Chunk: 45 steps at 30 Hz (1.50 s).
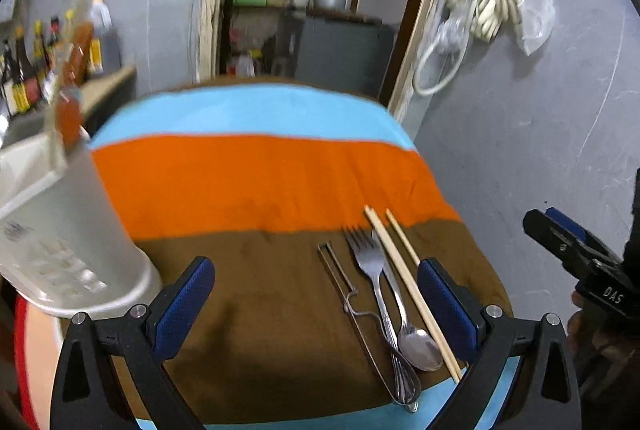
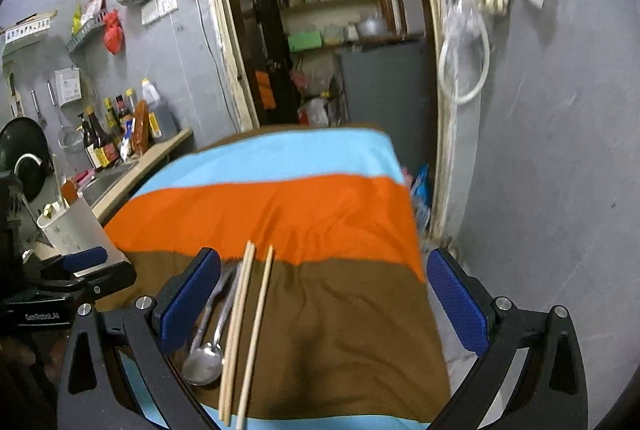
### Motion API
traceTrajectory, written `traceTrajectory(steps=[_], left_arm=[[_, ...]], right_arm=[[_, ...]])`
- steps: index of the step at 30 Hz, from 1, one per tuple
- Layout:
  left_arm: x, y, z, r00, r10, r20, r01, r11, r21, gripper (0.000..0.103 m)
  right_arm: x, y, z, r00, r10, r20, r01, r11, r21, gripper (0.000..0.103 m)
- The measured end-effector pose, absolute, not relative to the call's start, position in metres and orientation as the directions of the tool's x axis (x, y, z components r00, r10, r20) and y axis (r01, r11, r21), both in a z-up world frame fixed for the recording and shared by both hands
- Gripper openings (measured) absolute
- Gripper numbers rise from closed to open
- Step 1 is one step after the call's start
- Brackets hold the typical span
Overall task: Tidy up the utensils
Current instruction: 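Move both open tools down to the remaining utensils on the brown stripe, then grasp a silver fork with the left tool while the right tool grasps a chopstick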
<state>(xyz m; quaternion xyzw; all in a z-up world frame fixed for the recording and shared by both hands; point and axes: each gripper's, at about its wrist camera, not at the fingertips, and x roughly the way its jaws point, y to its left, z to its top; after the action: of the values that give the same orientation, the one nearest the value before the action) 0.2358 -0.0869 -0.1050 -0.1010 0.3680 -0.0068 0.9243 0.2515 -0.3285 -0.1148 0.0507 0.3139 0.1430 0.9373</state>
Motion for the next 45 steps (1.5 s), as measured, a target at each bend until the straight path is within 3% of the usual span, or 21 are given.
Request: traceTrajectory(steps=[6, 12, 18, 22, 29, 39, 41, 43, 45], left_arm=[[0.256, -0.085, -0.138, 0.634, -0.145, -0.76, -0.076, 0.966, -0.248, 0.075], [0.274, -0.092, -0.155, 0.573, -0.196, -0.796, -0.063, 0.958, -0.281, 0.056], [0.287, -0.099, -0.161, 0.548, -0.195, -0.813, -0.053, 0.962, -0.266, 0.052], [0.298, -0.1, -0.161, 0.534, -0.19, -0.824, -0.046, 0.966, -0.253, 0.05], [0.305, -0.094, -0.16, 0.506, -0.17, -0.845, -0.063, 0.971, -0.233, 0.034], [0.318, -0.092, -0.161, 0.477, -0.211, -0.853, -0.068, 0.959, -0.275, 0.033], [0.318, -0.091, -0.161, 0.479, -0.194, -0.856, -0.076, 0.962, -0.261, 0.022], [0.318, -0.088, -0.161, 0.479, -0.208, -0.853, -0.086, 0.956, -0.281, 0.021], [0.318, -0.084, -0.162, 0.477, -0.231, -0.848, -0.107, 0.942, -0.317, 0.019]], right_arm=[[0.269, -0.325, -0.147, 0.686, 0.358, -0.633, -0.283, 0.933, 0.222, 0.071], [0.285, -0.304, -0.167, 0.617, 0.412, -0.67, -0.355, 0.906, 0.229, 0.051], [0.301, -0.28, -0.181, 0.549, 0.444, -0.708, -0.421, 0.879, 0.225, 0.034], [0.308, -0.268, -0.186, 0.509, 0.46, -0.727, -0.455, 0.861, 0.226, 0.03], [0.319, -0.258, -0.193, 0.458, 0.469, -0.755, -0.484, 0.844, 0.231, 0.03], [0.344, -0.241, -0.196, 0.404, 0.417, -0.814, -0.44, 0.869, 0.227, 0.026], [0.346, -0.24, -0.197, 0.395, 0.413, -0.82, -0.422, 0.875, 0.237, 0.025], [0.35, -0.239, -0.197, 0.39, 0.394, -0.832, -0.392, 0.889, 0.237, 0.01], [0.354, -0.242, -0.199, 0.371, 0.416, -0.83, -0.362, 0.888, 0.284, 0.004]])
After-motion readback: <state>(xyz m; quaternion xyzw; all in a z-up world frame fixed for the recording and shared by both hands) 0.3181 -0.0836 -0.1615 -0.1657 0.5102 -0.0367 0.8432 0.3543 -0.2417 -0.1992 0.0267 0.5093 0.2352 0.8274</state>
